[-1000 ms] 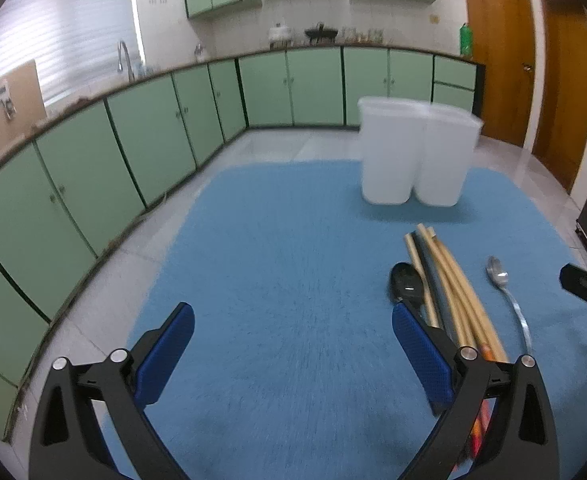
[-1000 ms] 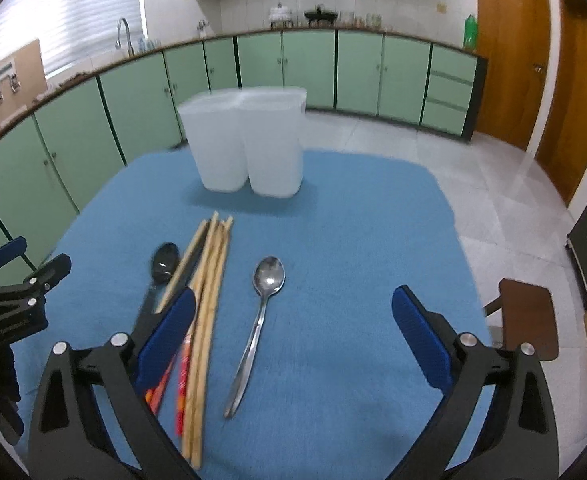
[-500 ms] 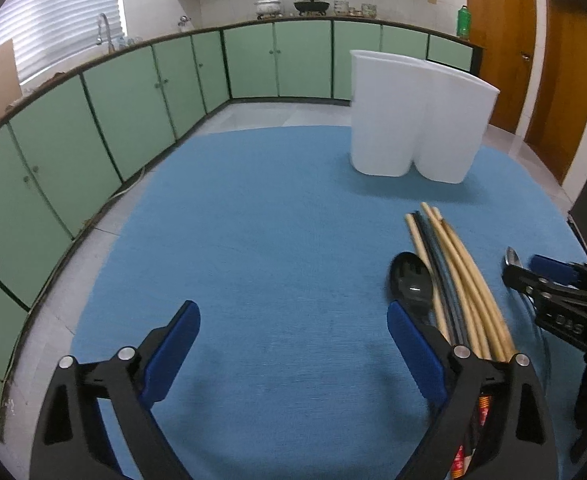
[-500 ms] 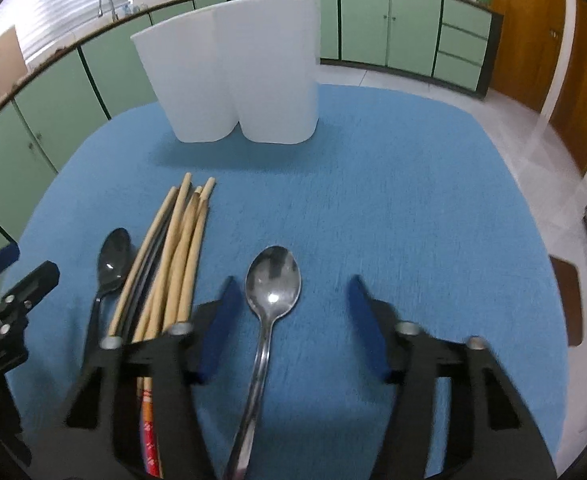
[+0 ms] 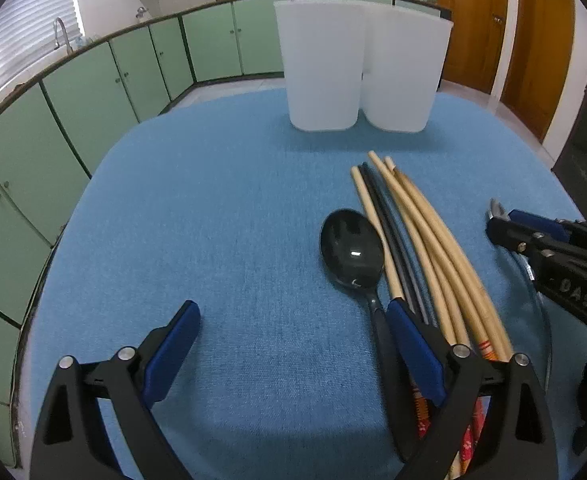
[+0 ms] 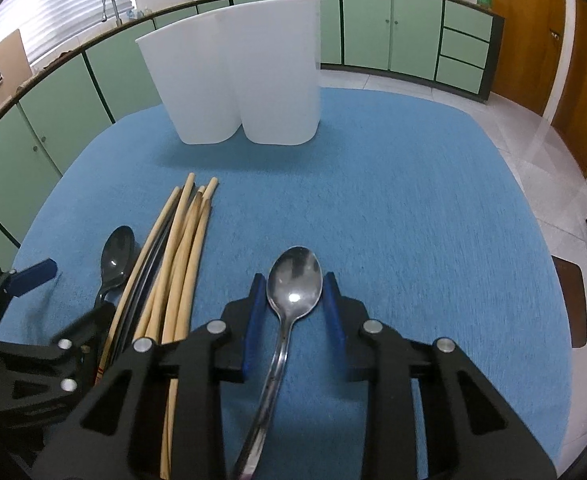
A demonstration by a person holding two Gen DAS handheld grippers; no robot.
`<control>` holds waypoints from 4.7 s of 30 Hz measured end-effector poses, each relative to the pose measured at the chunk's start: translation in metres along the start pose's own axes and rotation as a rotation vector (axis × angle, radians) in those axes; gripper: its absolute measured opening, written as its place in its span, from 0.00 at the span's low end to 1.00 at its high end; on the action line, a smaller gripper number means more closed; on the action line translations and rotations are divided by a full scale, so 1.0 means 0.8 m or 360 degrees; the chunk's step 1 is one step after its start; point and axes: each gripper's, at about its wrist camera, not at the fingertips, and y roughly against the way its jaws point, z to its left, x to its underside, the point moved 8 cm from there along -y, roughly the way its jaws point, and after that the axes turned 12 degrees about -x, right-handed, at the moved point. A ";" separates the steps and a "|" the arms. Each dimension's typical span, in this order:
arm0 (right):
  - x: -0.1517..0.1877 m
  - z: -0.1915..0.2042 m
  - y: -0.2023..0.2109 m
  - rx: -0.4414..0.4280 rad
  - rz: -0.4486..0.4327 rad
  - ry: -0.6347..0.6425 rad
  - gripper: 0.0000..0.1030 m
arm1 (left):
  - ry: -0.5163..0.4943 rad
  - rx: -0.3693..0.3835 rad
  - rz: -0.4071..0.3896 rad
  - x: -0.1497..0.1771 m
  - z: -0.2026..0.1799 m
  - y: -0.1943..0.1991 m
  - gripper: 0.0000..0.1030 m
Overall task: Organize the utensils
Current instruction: 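Grasp the silver spoon with the right tool while the left tool approaches the black spoon, then grasp the black spoon with the left tool while the right tool holds the silver spoon, then carry both spoons over the white holder and release them inside, then move both open tools back to the chopstick bundle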
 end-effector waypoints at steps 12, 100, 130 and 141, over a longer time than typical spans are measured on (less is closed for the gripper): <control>-0.003 -0.016 -0.003 0.0182 0.0020 0.0082 0.28 | -0.0012 -0.0076 -0.0005 0.006 0.032 -0.008 0.90; -0.292 -0.049 0.015 -0.0125 -0.0669 0.0037 0.41 | 0.0417 0.0281 -0.0971 -0.299 0.033 0.050 0.46; 0.144 0.051 0.090 -0.0184 -0.0053 0.0046 0.54 | -0.0004 0.0241 -0.0101 0.128 0.009 0.111 0.77; 0.150 0.063 0.074 -0.0077 0.0013 0.0184 0.48 | -0.0033 0.0199 -0.0112 0.133 0.005 0.111 0.78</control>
